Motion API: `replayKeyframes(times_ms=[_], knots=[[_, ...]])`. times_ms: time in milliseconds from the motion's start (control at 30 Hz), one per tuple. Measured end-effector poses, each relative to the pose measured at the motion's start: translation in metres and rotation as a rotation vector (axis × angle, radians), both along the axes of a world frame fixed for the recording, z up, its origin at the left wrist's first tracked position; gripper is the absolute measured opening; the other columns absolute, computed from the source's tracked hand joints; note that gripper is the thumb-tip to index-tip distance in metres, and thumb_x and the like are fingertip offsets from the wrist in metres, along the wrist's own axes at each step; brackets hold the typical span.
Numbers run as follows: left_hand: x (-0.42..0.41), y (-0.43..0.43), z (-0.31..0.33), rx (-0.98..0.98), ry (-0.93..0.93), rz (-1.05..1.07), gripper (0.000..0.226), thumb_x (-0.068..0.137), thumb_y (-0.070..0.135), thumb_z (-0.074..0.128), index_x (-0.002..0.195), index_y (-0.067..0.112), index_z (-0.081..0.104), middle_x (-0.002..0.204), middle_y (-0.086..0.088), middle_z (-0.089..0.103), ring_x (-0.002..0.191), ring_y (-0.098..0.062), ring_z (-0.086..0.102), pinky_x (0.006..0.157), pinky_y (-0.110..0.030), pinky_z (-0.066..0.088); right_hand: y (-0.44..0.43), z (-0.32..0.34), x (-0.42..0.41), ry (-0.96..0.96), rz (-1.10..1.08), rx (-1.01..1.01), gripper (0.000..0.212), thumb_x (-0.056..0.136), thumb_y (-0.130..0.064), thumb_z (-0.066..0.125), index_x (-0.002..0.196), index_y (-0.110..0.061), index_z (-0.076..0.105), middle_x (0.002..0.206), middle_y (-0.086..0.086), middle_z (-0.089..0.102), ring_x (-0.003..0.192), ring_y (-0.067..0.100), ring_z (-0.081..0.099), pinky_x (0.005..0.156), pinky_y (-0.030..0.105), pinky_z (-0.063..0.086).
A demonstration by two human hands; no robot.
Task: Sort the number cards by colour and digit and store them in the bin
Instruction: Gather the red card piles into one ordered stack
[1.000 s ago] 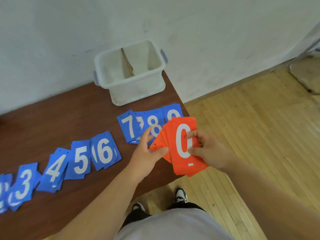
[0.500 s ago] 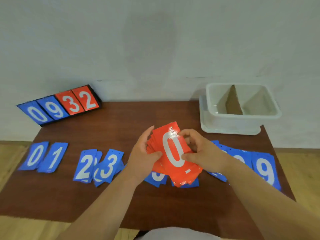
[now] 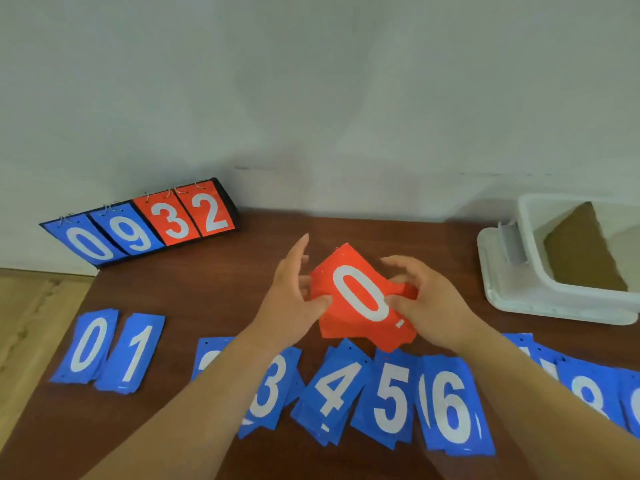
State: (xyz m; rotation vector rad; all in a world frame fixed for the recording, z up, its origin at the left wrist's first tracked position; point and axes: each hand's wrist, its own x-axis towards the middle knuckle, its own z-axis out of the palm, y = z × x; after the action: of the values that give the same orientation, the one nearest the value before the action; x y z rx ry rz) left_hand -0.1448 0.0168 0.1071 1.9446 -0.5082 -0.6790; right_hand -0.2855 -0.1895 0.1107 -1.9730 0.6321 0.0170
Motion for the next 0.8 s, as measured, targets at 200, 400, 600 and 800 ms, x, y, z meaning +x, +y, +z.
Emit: replayKeyframes(times_ms=[200, 400, 600, 800], knots=[[0.045, -0.065, -0.016, 0.121, -0.450, -0.333, 0.081, 0.093, 0.028, 0.070, 0.151, 0.058, 0.022, 0.160, 0.014, 0.012, 0.144, -0.005, 0.029, 0.108, -0.026, 0.038, -0.052, -0.012, 0.046, 0.074, 0.199, -0.381, 0.053, 0.089, -0.018, 0.068, 0.137, -0.033, 0.053, 0.117, -0.009, 0.069, 0.105, 0.014, 0.065, 0.088, 0.027, 0.050], [0.065, -0.112, -0.054, 0.152, -0.540, -0.355, 0.045, 0.101, 0.017, 0.057, 0.143, 0.034, 0.055, 0.141, 0.008, 0.049, 0.127, -0.004, 0.046, 0.103, -0.023, 0.046, -0.083, -0.042, 0.069, 0.043, 0.195, -0.557, 0.039, 0.094, -0.034, 0.067, 0.132, -0.028, 0.062, 0.127, -0.007, 0.067, 0.112, 0.014, 0.064, 0.093, 0.027, 0.049], [0.053, -0.125, -0.100, 0.257, -0.471, -0.321, 0.051, 0.099, 0.016, 0.059, 0.145, 0.036, 0.051, 0.141, 0.008, 0.043, 0.133, -0.008, 0.039, 0.113, -0.028, 0.038, -0.095, -0.090, 0.064, 0.078, 0.158, -0.535, 0.033, 0.097, -0.028, 0.064, 0.130, -0.030, 0.064, 0.125, -0.012, 0.065, 0.114, 0.004, 0.056, 0.090, 0.003, 0.029], [0.065, -0.137, -0.105, 0.285, -0.436, -0.268, 0.052, 0.098, 0.019, 0.062, 0.143, 0.041, 0.048, 0.157, 0.008, 0.029, 0.148, -0.012, 0.024, 0.119, -0.030, 0.025, -0.106, -0.092, 0.073, 0.021, 0.109, -0.446, 0.037, 0.095, -0.022, 0.067, 0.131, -0.028, 0.062, 0.130, -0.010, 0.064, 0.119, 0.007, 0.057, 0.098, 0.020, 0.041]])
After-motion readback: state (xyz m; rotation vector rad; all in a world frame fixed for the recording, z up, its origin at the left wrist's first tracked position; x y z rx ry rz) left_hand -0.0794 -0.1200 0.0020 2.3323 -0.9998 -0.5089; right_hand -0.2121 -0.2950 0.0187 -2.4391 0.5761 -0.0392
